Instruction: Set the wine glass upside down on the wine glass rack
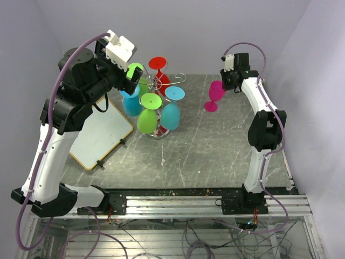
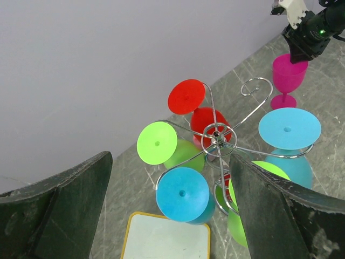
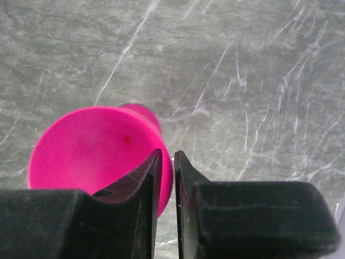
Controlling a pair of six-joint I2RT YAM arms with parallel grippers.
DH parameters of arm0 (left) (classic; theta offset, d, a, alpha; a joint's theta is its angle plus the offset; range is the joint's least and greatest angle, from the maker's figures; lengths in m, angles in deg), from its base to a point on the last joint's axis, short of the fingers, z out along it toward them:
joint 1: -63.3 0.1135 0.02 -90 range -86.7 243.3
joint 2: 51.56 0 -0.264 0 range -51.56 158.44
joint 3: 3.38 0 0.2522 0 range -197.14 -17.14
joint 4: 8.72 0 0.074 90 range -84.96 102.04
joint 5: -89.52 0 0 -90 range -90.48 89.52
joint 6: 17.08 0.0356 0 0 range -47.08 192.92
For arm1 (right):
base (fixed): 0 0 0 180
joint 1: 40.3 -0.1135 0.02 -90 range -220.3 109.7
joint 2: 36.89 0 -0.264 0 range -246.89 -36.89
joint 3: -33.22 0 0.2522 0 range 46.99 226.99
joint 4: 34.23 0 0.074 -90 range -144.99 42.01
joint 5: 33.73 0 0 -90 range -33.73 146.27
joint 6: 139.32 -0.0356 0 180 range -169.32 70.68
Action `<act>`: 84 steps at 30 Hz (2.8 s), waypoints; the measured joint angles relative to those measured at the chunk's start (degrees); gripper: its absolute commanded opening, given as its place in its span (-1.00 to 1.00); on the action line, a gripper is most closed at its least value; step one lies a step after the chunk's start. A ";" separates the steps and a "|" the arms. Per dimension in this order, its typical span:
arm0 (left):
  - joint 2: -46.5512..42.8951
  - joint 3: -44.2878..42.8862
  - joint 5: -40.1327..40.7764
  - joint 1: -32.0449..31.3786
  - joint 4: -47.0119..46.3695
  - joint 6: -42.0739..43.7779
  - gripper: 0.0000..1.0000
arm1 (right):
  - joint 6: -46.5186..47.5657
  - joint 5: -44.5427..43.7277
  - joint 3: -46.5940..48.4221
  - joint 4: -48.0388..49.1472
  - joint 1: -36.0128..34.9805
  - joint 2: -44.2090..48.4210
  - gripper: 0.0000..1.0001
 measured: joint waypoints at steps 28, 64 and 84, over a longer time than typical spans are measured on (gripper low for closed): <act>-0.07 0.92 -0.26 1.49 -2.64 -2.49 0.98 | 4.52 -4.48 -5.73 1.57 0.00 29.05 -1.00; 16.74 -0.15 -26.58 3.58 -21.66 -44.33 0.78 | -15.72 38.25 7.15 9.73 0.00 38.01 -1.00; 20.02 -0.13 -31.56 1.66 -27.43 -52.35 0.00 | -19.34 43.60 5.09 12.83 0.00 37.46 -1.00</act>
